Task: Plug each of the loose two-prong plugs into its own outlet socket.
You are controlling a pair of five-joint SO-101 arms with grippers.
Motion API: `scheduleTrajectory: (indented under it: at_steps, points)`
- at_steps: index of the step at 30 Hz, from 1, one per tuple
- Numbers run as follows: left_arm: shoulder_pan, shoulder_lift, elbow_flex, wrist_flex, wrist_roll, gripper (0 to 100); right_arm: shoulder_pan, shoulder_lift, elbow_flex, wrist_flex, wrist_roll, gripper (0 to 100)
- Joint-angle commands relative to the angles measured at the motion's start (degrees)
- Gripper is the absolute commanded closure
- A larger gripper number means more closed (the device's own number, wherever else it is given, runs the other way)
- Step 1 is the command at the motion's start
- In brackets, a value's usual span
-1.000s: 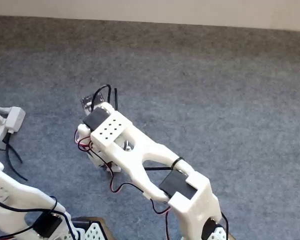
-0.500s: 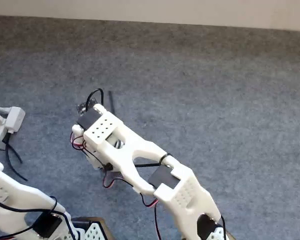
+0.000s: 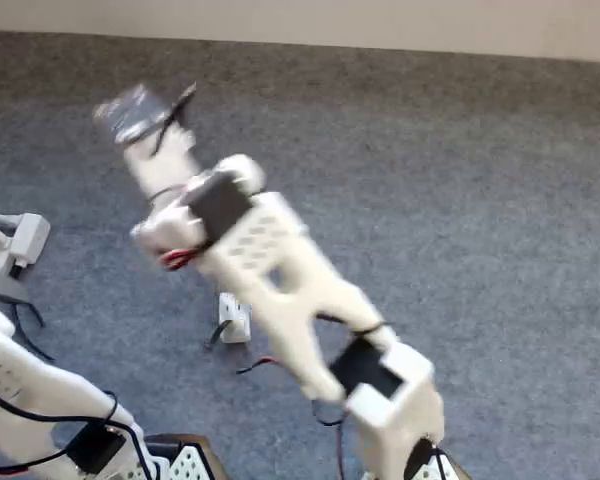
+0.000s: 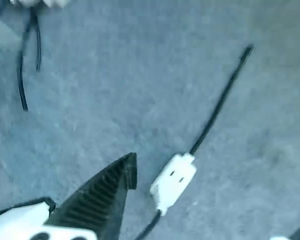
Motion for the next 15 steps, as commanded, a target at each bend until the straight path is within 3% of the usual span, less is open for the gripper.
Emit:
scheduleTrajectory:
  at_steps: [1,4,9,15]
  points:
    - [7.2,-3.8,-3.7,8.5,0.1,62,9.0,-11.6,-2.7,2.5,1.1,50.9]
    - [13.5,-7.1,-5.5,13.1,0.5,63,19.6,-18.5,3.5,2.5,1.1,50.9]
    - [28.2,-10.2,-3.9,13.4,11.7,63,31.2,-33.4,33.5,1.9,1.8,50.9]
    - [45.3,-10.2,-3.6,13.4,25.1,63,39.1,-58.9,84.1,-18.4,8.6,50.9]
